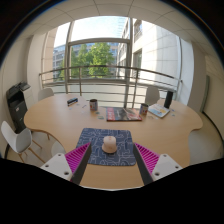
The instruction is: Arrange mouse
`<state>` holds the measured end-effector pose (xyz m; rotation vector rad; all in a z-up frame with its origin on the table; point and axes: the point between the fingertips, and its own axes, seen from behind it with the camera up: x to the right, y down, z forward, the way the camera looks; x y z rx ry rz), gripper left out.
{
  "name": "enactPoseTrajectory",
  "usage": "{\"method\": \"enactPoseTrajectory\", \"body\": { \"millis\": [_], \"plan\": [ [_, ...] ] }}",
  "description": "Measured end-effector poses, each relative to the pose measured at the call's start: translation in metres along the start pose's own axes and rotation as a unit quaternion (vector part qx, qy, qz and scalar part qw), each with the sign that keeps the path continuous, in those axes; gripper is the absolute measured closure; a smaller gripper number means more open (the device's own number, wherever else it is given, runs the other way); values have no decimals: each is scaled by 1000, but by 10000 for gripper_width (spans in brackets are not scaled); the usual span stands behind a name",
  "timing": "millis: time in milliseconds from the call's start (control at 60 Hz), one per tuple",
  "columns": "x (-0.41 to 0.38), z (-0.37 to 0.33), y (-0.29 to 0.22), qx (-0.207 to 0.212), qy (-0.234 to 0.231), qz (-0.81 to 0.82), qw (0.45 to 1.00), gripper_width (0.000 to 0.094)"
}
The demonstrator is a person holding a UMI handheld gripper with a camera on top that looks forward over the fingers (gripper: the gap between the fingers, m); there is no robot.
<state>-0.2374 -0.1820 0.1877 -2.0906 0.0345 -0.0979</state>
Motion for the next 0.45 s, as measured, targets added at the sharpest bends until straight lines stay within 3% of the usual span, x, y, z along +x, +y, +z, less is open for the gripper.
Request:
{"method": "enactPoseTrajectory", "body": {
  "millis": [250,450],
  "plan": [
    [8,-73,30,-2,7,3,1000,88],
    [6,-90,44,-6,7,-2,1000,90]
  ]
}}
